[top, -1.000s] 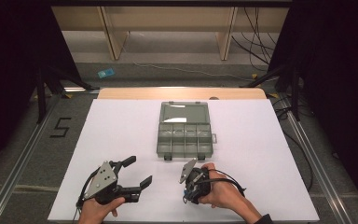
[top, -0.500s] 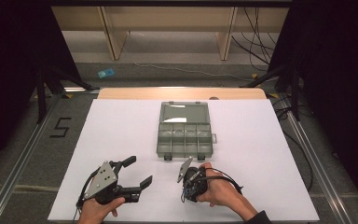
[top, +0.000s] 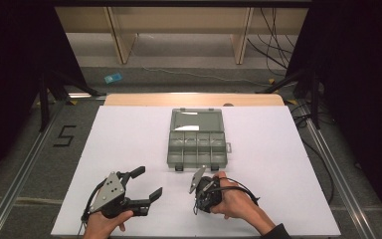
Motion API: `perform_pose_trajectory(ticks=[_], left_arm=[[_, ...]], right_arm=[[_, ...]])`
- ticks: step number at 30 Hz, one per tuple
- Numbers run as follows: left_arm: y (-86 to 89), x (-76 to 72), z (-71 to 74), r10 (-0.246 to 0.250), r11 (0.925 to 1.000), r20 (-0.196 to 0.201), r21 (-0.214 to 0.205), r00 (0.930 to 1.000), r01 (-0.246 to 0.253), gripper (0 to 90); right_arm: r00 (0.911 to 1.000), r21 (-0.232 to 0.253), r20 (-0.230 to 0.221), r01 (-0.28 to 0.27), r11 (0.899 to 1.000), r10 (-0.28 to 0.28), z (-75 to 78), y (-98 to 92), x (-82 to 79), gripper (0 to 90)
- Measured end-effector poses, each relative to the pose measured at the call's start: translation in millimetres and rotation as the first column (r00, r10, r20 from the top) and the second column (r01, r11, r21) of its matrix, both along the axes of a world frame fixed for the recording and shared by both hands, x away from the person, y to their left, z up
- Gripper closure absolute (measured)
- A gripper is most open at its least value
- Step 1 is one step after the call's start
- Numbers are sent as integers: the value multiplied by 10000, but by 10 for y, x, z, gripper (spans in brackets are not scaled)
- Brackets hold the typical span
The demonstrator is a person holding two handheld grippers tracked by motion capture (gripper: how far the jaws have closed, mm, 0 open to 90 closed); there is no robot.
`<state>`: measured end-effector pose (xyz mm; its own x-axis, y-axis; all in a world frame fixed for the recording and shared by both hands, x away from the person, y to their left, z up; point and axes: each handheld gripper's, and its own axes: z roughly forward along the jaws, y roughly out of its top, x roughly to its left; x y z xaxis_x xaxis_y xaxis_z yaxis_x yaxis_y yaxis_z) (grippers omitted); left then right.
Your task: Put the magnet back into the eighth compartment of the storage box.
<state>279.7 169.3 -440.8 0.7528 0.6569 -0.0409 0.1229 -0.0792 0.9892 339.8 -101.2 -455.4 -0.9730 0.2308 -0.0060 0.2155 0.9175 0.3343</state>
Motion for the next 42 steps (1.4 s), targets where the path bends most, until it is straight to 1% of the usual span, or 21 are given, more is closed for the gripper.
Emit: perform_pose_trajectory(ticks=[4,8,10,12,13,15,16,17,19,21,22,25,35,38,40,42], left_arm=[[0,0,1,6,10000,5,11,10000,-6,159],[0,-1,1,11,10000,0,2,10000,-11,159],[1,-1,1,9,10000,7,7,10000,-9,159],[1,-1,2,15,10000,2,-2,10000,-15,159],[1,-1,2,14,10000,7,5,10000,-14,159],[0,-1,1,7,10000,5,18,10000,-7,159],[-1,-1,1,4,10000,-1,17,10000,-4,159],[-1,-1,0,5,10000,-8,11,10000,-5,159],[-1,-1,1,10,10000,-4,16,10000,-10,159],[1,0,1,17,10000,-1,14,10000,-17,159],[1,0,1,21,10000,-1,5,10000,-21,159],[1,-1,1,23,10000,-5,6,10000,-23,159],[4,4,-1,48,10000,-39,8,10000,-48,159],[3,3,-2,43,10000,-48,4,10000,-43,159],[4,2,1,28,10000,-2,8,10000,-28,159],[5,1,1,30,10000,-8,9,10000,-30,159]], right_arm=[[9997,136,217,89,9999,-92,56,-30,18,625],[9994,338,300,153,9993,-163,105,-66,40,625],[9992,328,370,160,9993,-172,118,-76,48,625],[9987,460,436,236,9987,-256,152,-101,62,625],[9984,434,467,298,9986,-318,168,-111,66,625],[9980,580,508,341,9977,-371,186,-128,74,625],[9981,548,495,330,9980,-357,203,-137,81,625],[9973,670,589,392,9970,-431,212,-147,82,625],[9972,680,620,382,9970,-424,227,-157,92,625],[9966,844,679,415,9956,-473,265,-191,116,626],[9942,927,881,543,9942,-625,275,-203,118,626],[9915,1042,1055,655,9924,-765,313,-236,139,626],[9841,1489,1389,893,9848,-1103,432,-351,254,627],[9835,1527,1402,924,9839,-1141,453,-364,279,627],[9804,1567,1537,991,9827,-1234,477,-373,313,627],[9801,1583,1541,1007,9822,-1253,487,-377,324,627]])
